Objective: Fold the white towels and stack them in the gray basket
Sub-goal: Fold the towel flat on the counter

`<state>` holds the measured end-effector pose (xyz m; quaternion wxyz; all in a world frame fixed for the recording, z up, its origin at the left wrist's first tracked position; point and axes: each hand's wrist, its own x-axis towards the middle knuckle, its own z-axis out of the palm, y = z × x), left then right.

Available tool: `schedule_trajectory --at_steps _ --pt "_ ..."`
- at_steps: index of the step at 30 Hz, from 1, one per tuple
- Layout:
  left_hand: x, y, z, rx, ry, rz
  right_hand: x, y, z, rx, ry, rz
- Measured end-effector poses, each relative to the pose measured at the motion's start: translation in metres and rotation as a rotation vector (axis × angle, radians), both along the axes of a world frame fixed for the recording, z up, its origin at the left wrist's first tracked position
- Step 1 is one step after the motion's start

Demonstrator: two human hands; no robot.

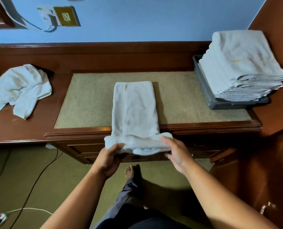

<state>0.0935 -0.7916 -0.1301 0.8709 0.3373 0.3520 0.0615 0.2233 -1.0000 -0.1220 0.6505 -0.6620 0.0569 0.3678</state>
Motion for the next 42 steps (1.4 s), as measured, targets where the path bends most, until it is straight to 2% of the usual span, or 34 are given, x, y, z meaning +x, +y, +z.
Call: schedule_trajectory --at_steps 5,10,15,20,29,33,39,41,42 --pt "0.076 0.049 0.037 0.092 -0.039 0.012 0.077 0.054 0.03 0.133 -0.032 -0.124" --pt "0.153 0.1 0.05 0.114 -0.023 -0.004 0.156 0.11 0.046 0.141 -0.06 -0.15" --pt "0.211 0.143 0.04 0.143 0.073 -0.039 0.208 0.154 0.05 0.088 -0.016 -0.109" --pt "0.254 0.178 0.018 0.133 0.197 -0.09 0.248 0.187 0.023 -0.017 0.058 -0.104" --pt "0.316 0.209 -0.03 0.069 0.448 -0.185 0.307 0.231 -0.034 -0.261 0.275 -0.223" --pt "0.34 0.225 -0.047 0.062 0.514 -0.221 0.332 0.25 -0.047 -0.288 0.312 -0.261" --pt "0.378 0.254 -0.068 0.002 0.545 -0.196 0.363 0.279 -0.068 -0.197 0.429 -0.246" --pt "0.387 0.268 -0.077 0.067 0.534 -0.165 0.374 0.287 -0.074 -0.248 0.401 -0.214" --pt "0.388 0.275 -0.083 0.172 0.526 -0.16 0.378 0.292 -0.073 -0.316 0.356 -0.186"
